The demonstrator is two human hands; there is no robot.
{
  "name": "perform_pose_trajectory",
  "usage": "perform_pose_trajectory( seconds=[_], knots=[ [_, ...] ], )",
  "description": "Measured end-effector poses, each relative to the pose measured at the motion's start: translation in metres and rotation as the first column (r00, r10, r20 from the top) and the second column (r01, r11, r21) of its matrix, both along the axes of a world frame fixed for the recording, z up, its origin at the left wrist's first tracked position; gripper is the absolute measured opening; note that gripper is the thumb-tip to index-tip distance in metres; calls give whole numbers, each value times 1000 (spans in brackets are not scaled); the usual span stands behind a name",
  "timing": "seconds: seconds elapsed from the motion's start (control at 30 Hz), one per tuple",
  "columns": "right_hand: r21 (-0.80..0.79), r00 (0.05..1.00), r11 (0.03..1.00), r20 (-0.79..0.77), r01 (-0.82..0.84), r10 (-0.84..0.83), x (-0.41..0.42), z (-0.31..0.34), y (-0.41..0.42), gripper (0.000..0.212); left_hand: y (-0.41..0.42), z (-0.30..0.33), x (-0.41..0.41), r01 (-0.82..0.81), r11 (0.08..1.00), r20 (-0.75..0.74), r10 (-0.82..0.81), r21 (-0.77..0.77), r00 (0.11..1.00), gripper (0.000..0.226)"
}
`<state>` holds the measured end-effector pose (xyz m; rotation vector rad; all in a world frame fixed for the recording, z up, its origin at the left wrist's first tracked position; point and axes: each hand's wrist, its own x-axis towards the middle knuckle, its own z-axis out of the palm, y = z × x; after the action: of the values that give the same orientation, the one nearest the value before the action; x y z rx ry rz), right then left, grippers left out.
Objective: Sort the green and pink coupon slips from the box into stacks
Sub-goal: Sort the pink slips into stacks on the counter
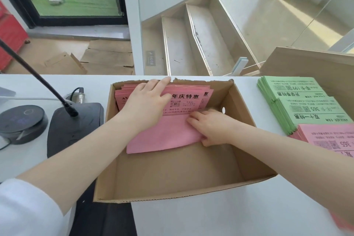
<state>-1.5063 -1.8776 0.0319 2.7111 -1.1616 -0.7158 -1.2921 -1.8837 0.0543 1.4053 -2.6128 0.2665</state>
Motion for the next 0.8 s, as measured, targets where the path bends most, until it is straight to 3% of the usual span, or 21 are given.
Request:
perform_pose_trajectory(
  seconds=[0.1, 0.17, 0.2, 0.27, 0.33, 0.4, 0.5, 0.57, 0.63, 0.7, 0.8],
  knots=[
    [-83, 994, 996, 112, 25, -16, 7, -4, -1, 38, 3, -1, 2, 7, 1000, -5, -7, 14, 1000, 32],
    [-58, 931, 982, 332, 181, -152, 9, 2, -5, 22, 7, 2, 1, -12, 998, -21, 13, 67, 1000, 65],
    [5, 852, 947, 436, 321, -291, 8, 7, -7, 17, 7, 5, 1, -33, 994, -21, 35, 102, 999, 76],
    [186, 580, 826, 632, 532, -515, 1, 14, -8, 16, 6, 5, 2, -42, 994, -24, 45, 99, 999, 73],
    [416, 217, 657, 718, 629, -662, -6, 15, -7, 16, 1, 4, -1, -26, 999, 39, 25, 22, 999, 49],
    [645, -106, 468, 647, 604, -755, -6, 12, -4, 34, -4, 4, -2, -51, 998, 53, 53, -36, 997, 49],
    [821, -365, 355, 530, 448, -765, 3, 7, -2, 59, -7, 4, -5, -64, 996, -15, 64, -64, 998, 64],
    [870, -457, 355, 484, 342, -746, 11, 3, -1, 58, -6, 2, -6, -80, 992, -32, 77, -99, 997, 69],
    [879, -476, 363, 473, 309, -741, 17, 0, 0, 58, -6, 2, -7, -127, 987, -34, 124, -97, 992, 77],
    [867, -447, 395, 496, 304, -744, 19, 1, -1, 57, -7, 1, -6, -140, 989, -37, 138, -56, 990, 80],
    [830, -331, 478, 554, 288, -764, 20, 5, -3, 49, -6, 3, -6, -126, 991, -28, 127, 33, 991, 63]
  ],
)
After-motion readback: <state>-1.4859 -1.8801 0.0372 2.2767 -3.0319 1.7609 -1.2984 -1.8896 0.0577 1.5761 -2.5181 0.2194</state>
